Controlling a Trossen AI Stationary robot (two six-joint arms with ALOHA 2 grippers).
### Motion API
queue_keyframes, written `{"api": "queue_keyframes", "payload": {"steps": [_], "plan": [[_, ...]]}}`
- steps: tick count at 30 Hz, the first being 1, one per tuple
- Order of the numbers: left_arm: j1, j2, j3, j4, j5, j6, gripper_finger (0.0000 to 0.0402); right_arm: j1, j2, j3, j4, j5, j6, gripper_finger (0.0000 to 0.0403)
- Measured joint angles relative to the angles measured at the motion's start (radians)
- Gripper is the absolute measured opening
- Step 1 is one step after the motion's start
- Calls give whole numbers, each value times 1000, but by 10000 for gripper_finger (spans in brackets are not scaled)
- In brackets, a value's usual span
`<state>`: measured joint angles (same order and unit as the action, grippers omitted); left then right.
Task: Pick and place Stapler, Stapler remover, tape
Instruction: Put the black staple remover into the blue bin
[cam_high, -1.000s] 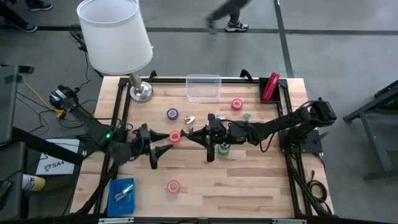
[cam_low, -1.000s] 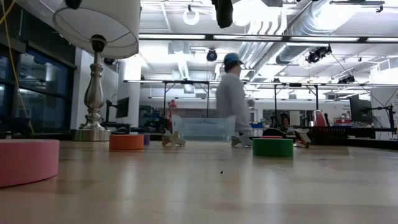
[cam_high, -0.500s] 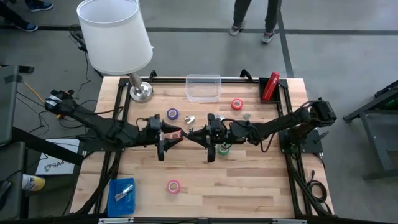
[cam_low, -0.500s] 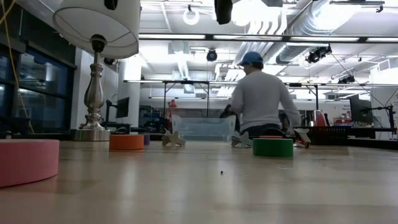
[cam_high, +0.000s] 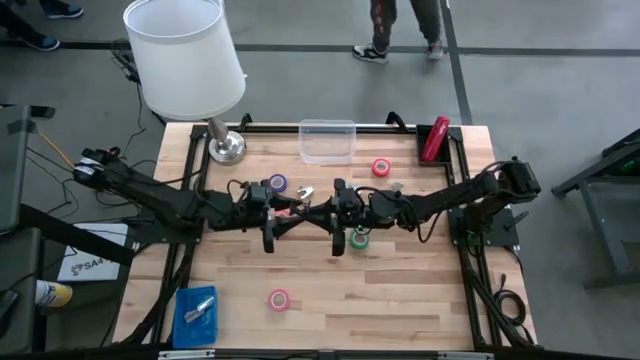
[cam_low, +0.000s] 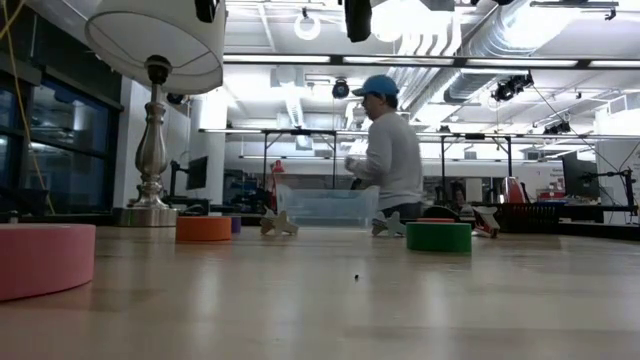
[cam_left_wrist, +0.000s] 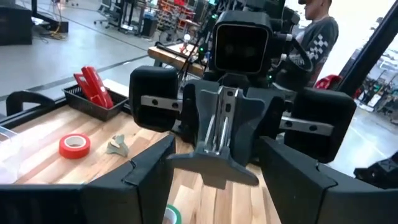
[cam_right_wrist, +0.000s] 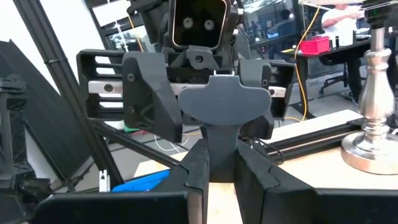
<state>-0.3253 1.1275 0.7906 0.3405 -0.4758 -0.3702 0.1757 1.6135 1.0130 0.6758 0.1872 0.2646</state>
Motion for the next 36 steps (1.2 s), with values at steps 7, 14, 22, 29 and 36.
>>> {"api": "queue_keyframes", "payload": {"steps": [7, 14, 22, 29, 36], "plan": [[1, 3, 0, 20, -10, 26, 225, -1, 0, 0, -24, -12, 0, 37], [0, 3, 0, 31, -10, 26, 207, -1, 0, 0, -27, -12, -1, 37], [0, 3, 0, 22, -14, 26, 137, -1, 0, 0, -28, -14, 0, 37], [0, 3, 0, 20, -13, 26, 137, -1, 0, 0, -29, -13, 0, 37], [-2, 3, 0, 17, -13, 26, 137, -1, 0, 0, -29, -8, 0, 37]]}}
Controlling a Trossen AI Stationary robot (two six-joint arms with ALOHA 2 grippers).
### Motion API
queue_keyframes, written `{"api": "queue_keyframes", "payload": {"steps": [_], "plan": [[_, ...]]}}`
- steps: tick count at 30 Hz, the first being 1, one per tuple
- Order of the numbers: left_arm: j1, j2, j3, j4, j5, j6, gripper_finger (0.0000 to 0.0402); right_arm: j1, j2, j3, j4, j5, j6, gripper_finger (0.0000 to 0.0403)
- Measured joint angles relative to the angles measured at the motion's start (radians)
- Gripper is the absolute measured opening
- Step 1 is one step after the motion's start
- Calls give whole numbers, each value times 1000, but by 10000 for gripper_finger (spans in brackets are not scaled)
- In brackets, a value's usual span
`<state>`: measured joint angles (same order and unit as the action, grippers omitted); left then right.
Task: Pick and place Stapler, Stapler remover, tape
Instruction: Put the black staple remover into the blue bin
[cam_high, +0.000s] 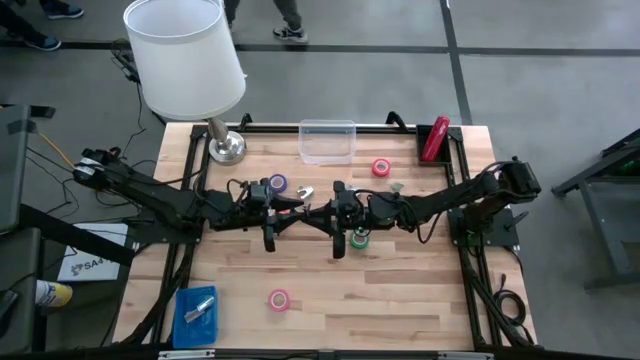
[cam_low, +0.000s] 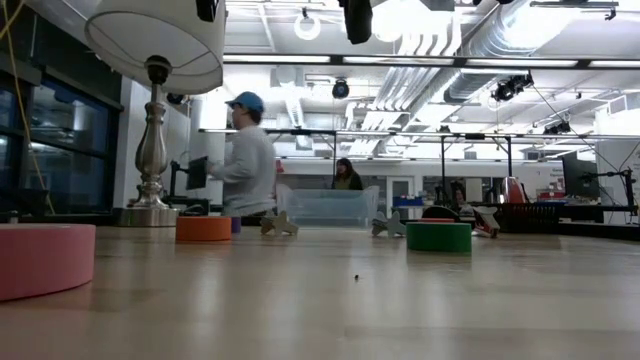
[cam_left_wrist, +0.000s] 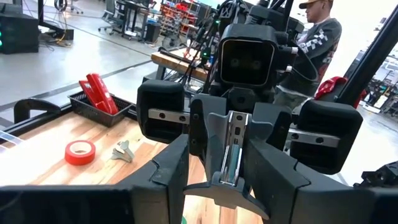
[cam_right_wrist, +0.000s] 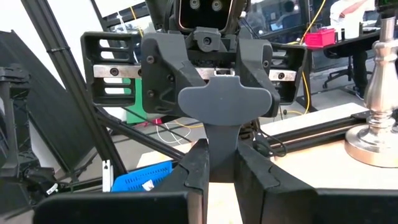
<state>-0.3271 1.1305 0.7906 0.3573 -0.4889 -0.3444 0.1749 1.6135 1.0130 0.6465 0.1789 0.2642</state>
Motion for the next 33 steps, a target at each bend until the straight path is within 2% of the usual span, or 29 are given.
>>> {"api": "queue_keyframes", "payload": {"steps": [12, 24, 27, 33], "plan": [[0, 0, -1, -4, 4, -1, 137, 0, 0, 0, 1, 13, -11, 101], [0, -11, -1, -65, -67, 3, 137, 0, -21, 1, -121, 16, 3, 107], [0, -20, -1, -80, -74, 7, 137, 0, -39, 1, -179, 14, 10, 107], [0, -77, -2, -222, -77, -1, 137, 0, -101, 1, -361, 42, 54, 108]]}}
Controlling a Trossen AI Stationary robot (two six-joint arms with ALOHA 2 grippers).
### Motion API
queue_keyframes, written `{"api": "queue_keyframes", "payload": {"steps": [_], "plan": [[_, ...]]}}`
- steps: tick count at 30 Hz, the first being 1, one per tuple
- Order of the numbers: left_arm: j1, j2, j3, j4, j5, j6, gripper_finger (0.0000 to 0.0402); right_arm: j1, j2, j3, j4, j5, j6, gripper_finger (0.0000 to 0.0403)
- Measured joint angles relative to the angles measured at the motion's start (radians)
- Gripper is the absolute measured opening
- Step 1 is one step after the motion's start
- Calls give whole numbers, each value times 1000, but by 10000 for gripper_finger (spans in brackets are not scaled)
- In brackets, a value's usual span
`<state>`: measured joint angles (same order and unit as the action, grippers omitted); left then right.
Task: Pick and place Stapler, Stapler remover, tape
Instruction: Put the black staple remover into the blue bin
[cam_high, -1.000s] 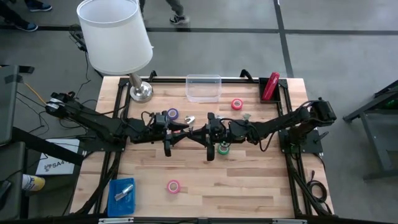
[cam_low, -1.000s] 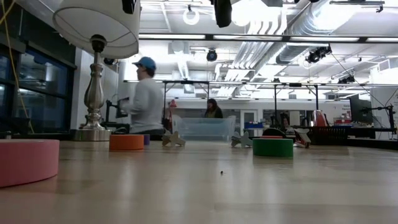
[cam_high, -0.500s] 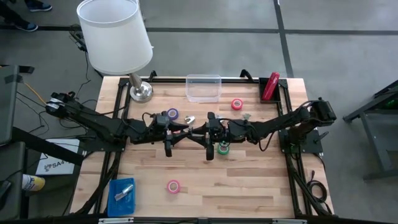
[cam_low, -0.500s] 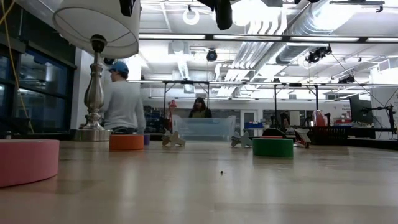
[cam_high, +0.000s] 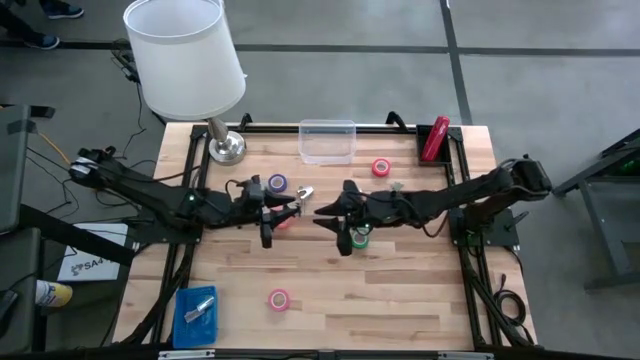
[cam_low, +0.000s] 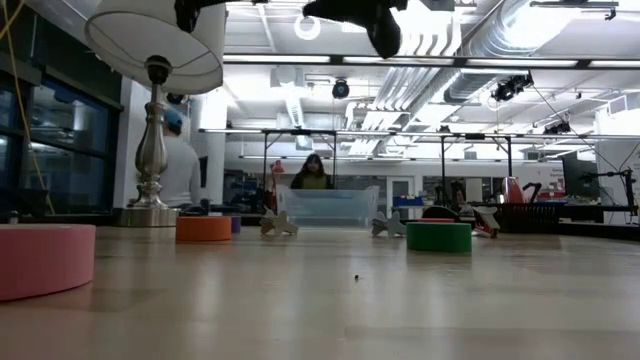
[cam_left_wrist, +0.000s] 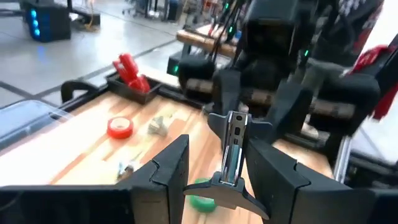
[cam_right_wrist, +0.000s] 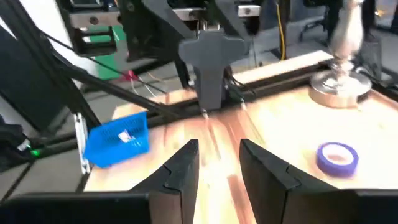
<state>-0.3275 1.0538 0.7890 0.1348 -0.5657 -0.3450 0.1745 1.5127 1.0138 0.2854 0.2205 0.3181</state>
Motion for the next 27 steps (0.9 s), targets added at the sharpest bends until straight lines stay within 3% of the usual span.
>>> {"api": "queue_keyframes", "payload": {"steps": [9, 15, 22, 27], "plan": [[0, -115, 0, -293, 174, -149, 137, 0, -83, 1, -210, 52, 43, 108], [-1, -192, 2, -520, 420, -296, 137, 0, -90, 0, -280, 61, 63, 108], [-18, -221, 0, -747, 777, -463, 137, 0, -90, -1, -325, 61, 76, 108], [-104, -211, 1, -869, 885, -570, 137, 0, -90, -1, -343, 65, 76, 108]]}}
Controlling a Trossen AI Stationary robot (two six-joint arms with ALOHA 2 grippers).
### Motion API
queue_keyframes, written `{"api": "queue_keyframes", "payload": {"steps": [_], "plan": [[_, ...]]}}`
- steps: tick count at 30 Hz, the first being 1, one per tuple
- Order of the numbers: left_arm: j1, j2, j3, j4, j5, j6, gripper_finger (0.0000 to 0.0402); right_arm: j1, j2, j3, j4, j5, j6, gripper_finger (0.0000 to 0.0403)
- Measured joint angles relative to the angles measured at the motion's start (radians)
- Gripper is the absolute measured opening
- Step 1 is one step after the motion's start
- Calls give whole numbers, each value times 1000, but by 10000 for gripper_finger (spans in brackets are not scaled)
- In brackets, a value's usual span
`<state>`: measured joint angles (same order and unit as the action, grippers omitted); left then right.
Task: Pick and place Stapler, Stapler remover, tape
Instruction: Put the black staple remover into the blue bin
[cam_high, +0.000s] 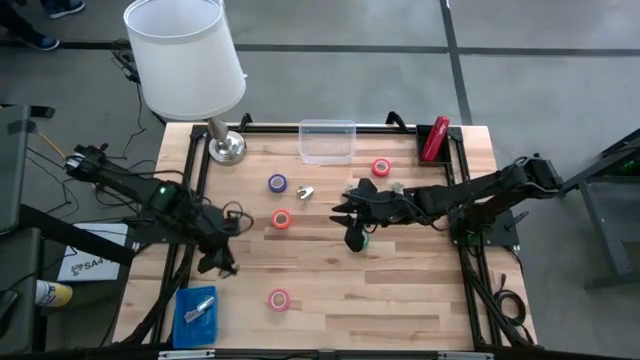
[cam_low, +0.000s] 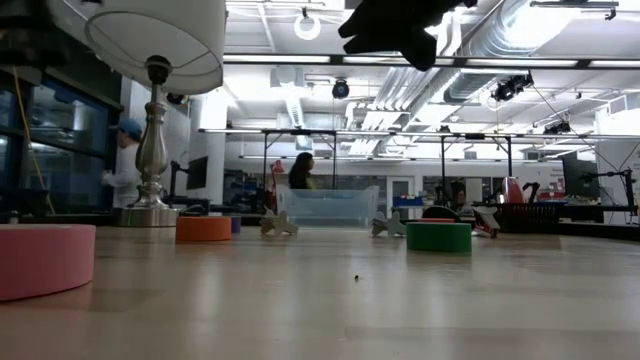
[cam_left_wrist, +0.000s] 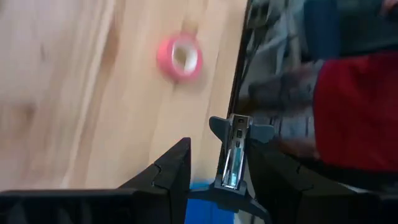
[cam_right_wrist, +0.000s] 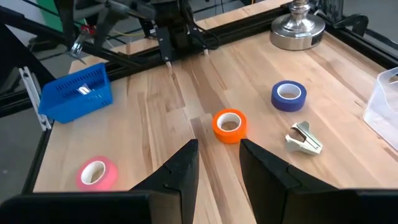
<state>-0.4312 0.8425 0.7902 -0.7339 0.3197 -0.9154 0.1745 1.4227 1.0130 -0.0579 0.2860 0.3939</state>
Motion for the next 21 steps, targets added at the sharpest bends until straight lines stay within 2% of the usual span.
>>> {"api": "queue_keyframes", "payload": {"steps": [6, 16, 21], "plan": [[-159, 6, -1, -68, -51, -158, 137, 0, 0, 0, -14, 1, 10, 108], [-426, 18, 0, -79, -272, -433, 137, 0, 0, 0, -14, 25, 9, 108], [-525, 79, 0, -77, -302, -543, 137, 0, 0, 0, -14, 33, 9, 108]]}}
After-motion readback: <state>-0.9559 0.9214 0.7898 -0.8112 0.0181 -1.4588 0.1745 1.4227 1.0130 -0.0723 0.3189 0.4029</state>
